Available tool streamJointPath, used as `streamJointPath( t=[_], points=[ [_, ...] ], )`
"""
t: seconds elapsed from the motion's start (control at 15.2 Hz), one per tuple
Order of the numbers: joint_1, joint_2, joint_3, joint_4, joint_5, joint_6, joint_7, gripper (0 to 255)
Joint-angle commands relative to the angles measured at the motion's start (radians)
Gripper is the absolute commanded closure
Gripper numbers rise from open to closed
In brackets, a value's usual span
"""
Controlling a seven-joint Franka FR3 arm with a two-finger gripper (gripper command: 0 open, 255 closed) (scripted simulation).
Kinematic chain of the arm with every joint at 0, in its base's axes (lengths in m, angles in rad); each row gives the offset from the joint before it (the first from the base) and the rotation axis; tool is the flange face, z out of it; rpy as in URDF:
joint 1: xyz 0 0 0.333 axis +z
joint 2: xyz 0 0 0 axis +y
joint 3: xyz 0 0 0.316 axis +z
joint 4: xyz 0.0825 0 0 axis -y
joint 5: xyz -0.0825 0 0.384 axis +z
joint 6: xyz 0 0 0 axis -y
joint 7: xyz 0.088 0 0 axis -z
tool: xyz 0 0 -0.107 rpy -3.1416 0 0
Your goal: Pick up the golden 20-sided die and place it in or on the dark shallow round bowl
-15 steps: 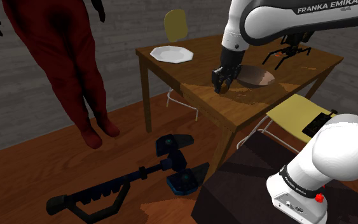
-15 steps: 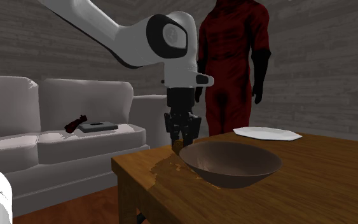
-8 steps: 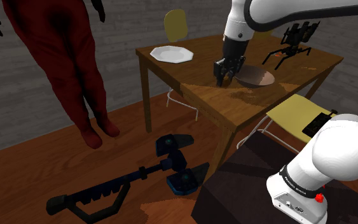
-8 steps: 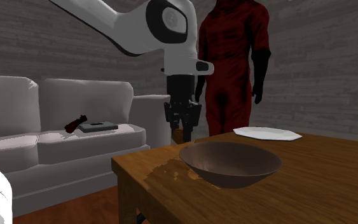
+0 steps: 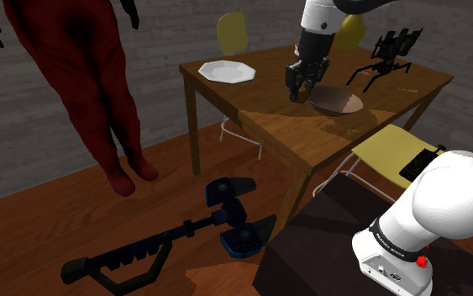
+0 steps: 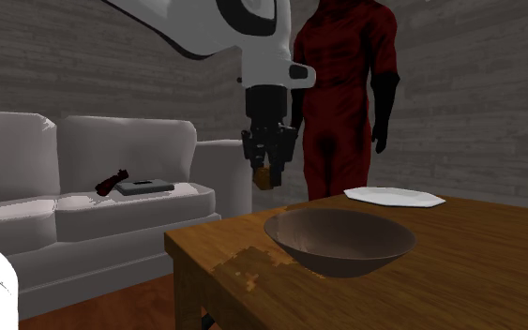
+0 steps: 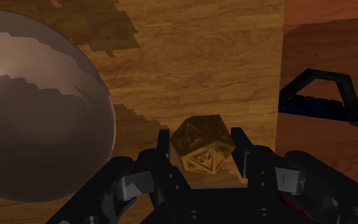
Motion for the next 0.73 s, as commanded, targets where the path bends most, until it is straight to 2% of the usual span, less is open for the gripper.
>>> streamJointPath(
  t=[0.0, 0.46, 0.66],
  points=[
    [-0.001, 0.004, -0.002, 0.031, -0.001, -0.028, -0.001, 255],
    [-0.003, 0.019, -0.004, 0.134, -0.004, -0.116, 0.0, 255],
    [-0.026, -0.011, -0.06, 0.11, -0.03, -0.123, -0.072, 255]
  ],
)
